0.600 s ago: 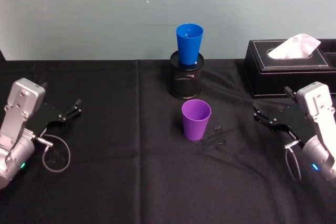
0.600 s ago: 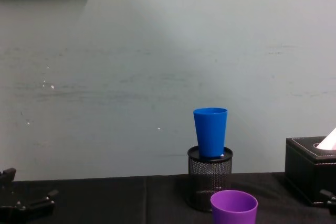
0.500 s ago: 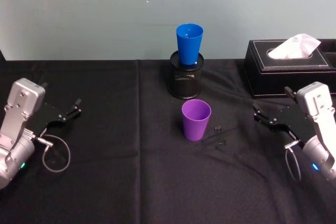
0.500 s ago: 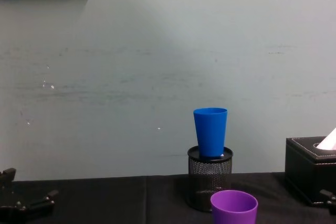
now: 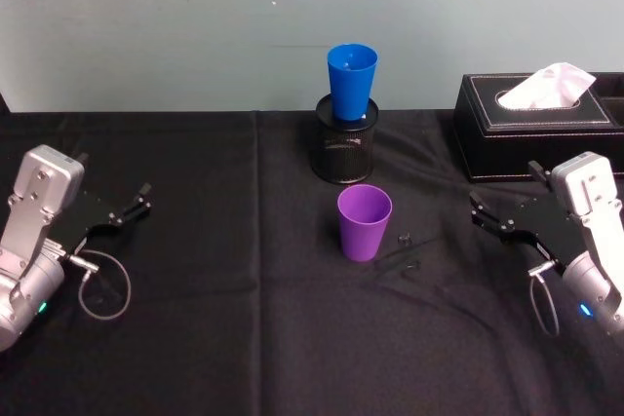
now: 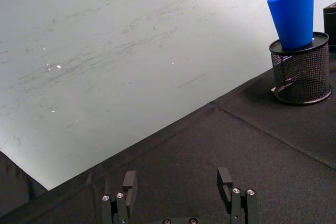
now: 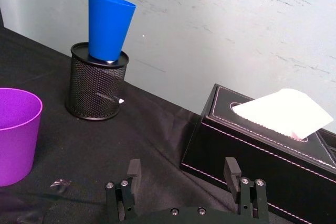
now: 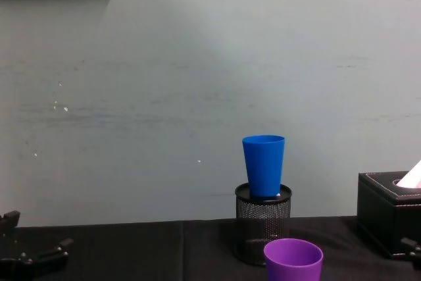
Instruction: Pick up one cup with a gripper and tap it against the other cup.
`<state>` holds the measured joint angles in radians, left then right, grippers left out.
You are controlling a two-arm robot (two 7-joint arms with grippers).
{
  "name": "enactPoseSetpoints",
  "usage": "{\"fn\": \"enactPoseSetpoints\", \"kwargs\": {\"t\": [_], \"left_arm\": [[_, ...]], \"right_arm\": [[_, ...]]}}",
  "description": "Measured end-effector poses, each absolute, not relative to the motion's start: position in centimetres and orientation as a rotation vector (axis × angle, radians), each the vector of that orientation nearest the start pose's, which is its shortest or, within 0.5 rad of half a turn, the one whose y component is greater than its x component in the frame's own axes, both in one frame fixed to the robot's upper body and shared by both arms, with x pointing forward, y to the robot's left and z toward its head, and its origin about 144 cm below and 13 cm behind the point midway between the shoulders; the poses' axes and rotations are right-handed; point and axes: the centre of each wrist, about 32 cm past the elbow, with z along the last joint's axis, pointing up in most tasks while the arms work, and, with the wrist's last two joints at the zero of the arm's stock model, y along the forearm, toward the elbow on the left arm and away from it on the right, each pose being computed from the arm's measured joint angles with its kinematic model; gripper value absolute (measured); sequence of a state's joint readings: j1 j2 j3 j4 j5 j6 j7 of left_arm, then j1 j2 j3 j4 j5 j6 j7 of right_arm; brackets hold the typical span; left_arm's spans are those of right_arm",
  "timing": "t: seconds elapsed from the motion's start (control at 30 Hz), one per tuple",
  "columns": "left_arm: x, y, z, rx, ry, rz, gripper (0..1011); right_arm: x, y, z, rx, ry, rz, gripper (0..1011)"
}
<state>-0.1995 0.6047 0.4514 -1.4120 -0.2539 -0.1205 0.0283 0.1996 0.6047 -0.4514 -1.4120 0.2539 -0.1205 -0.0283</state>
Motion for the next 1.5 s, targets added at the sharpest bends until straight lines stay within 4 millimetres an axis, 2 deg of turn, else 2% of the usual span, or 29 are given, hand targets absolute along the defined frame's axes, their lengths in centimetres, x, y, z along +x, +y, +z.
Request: {"fn": "enactPoseSetpoints", "kwargs": {"t": [1.33,1.5], "left_arm": [[48.86,30.97,113.98,0.305,-0.285,1.248,1000],[48.86,30.97,113.98,0.305,-0.285,1.248,1000]], "right_arm": [[48.87,-31.02,114.01,-0.305,-0.291,-1.248,1003],[48.83,-31.27,114.19,-0.3,-0.287,-1.205,1003]]}}
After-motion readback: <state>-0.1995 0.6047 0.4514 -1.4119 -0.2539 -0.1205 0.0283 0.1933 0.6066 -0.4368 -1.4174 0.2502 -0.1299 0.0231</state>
